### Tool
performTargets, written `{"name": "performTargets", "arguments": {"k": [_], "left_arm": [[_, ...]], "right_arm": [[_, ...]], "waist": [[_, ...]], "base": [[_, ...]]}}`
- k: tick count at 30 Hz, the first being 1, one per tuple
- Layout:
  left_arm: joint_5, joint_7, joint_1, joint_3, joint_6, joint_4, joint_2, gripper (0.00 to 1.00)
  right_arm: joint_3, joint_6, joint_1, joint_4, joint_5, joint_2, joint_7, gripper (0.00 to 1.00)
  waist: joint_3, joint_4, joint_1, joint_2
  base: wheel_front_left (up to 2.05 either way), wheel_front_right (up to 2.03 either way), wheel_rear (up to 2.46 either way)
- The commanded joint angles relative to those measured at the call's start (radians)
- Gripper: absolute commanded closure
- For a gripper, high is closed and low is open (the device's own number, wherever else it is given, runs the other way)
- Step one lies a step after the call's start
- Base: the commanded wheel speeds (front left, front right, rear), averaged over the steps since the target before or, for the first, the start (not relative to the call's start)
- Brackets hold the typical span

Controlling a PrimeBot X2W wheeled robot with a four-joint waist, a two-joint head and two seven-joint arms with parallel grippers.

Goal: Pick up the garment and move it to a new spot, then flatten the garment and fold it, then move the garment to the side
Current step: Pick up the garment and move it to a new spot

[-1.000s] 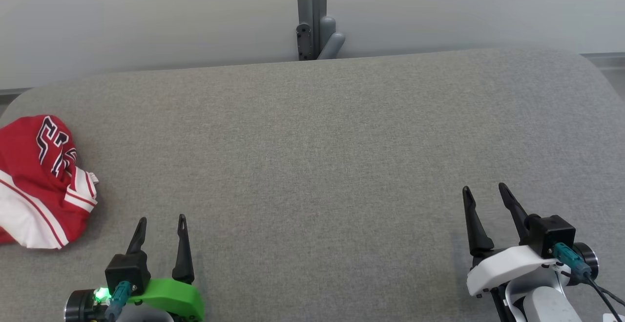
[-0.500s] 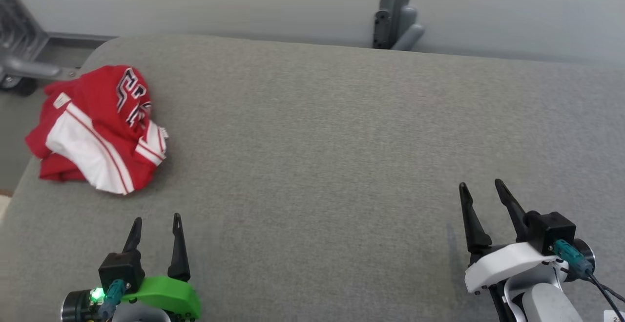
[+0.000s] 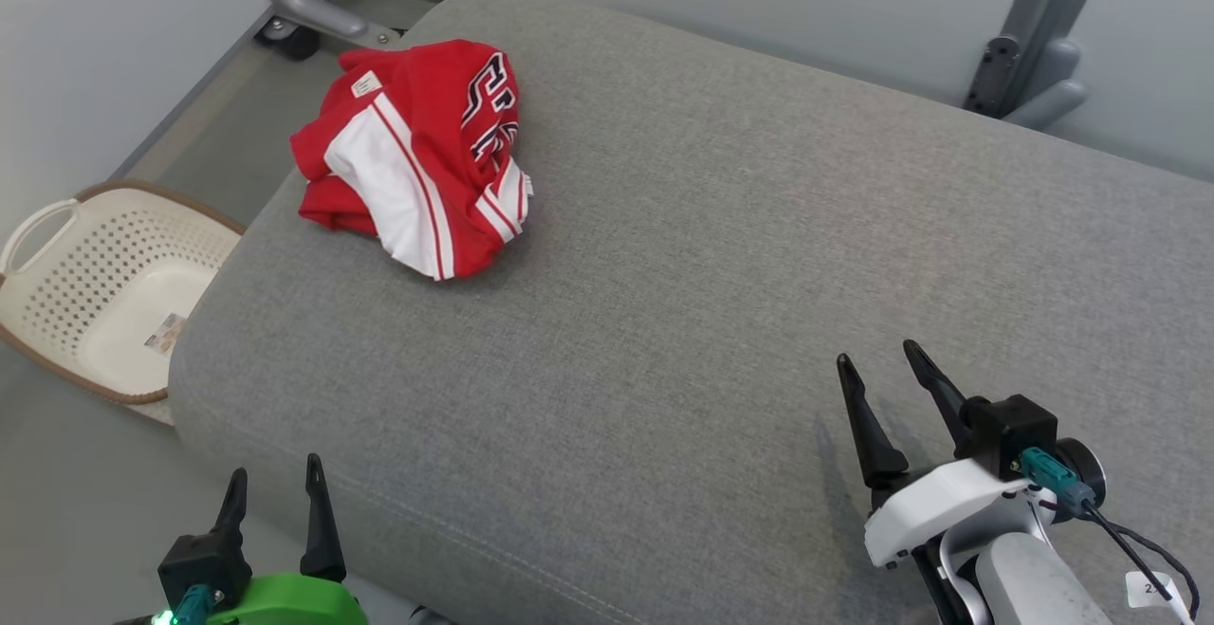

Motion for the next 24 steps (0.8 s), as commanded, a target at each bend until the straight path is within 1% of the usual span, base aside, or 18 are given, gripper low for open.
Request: {"name": "performTargets", "arguments": {"k": [1,4,8,10,12,15,19,24], "left_arm": [[-0.009,0.000,0.013,0.001,0.002,-0.007,0.001,0.00],[-0.028,0.000,0.007,-0.007,-0.014,-0.018,0.001,0.00],[-0.046,0.000,-0.037,-0.028,-0.039,0.019,0.001,0.00],[-0.052,-0.001,-0.072,-0.020,-0.046,0.024,0.002,0.00],[-0.051,-0.001,-0.110,-0.019,-0.063,0.036,0.001,0.00],[-0.033,-0.001,-0.197,0.018,-0.075,0.051,0.006,0.00],[-0.006,0.000,-0.338,0.053,-0.099,0.101,0.043,0.00],[0.002,0.000,-0.538,0.053,-0.124,0.240,0.115,0.00]], "right_arm": [[0.002,-0.001,-0.009,0.007,0.005,-0.017,-0.003,0.00],[0.014,-0.001,-0.016,0.015,0.012,-0.024,-0.003,0.00],[-0.012,-0.001,0.010,0.017,0.013,-0.047,-0.003,0.00],[-0.013,-0.001,0.009,0.011,0.007,-0.055,-0.003,0.00],[-0.014,-0.001,0.005,0.008,0.002,-0.072,-0.003,0.00],[-0.008,-0.001,0.000,0.003,-0.002,-0.093,-0.003,0.00],[-0.002,-0.001,-0.015,-0.002,0.006,-0.122,-0.003,0.00],[0.009,-0.001,-0.038,-0.008,0.011,-0.135,-0.003,0.00]], "waist": [[0.030,0.057,0.0000,0.0068],[0.036,0.057,0.0000,0.0068],[0.046,0.051,0.0000,0.0068],[0.065,0.028,0.0000,0.0068],[0.089,0.002,0.0000,0.0068],[0.122,-0.040,0.0000,0.0068],[0.165,-0.093,0.0000,0.0068],[0.216,-0.158,0.0000,0.0068]], "base": [[0.00,0.00,0.00],[0.00,0.00,0.00],[0.00,0.00,0.00],[0.00,0.00,0.00],[0.00,0.00,0.00],[0.00,0.00,0.00],[0.00,0.00,0.00],[0.00,0.00,0.00]]}}
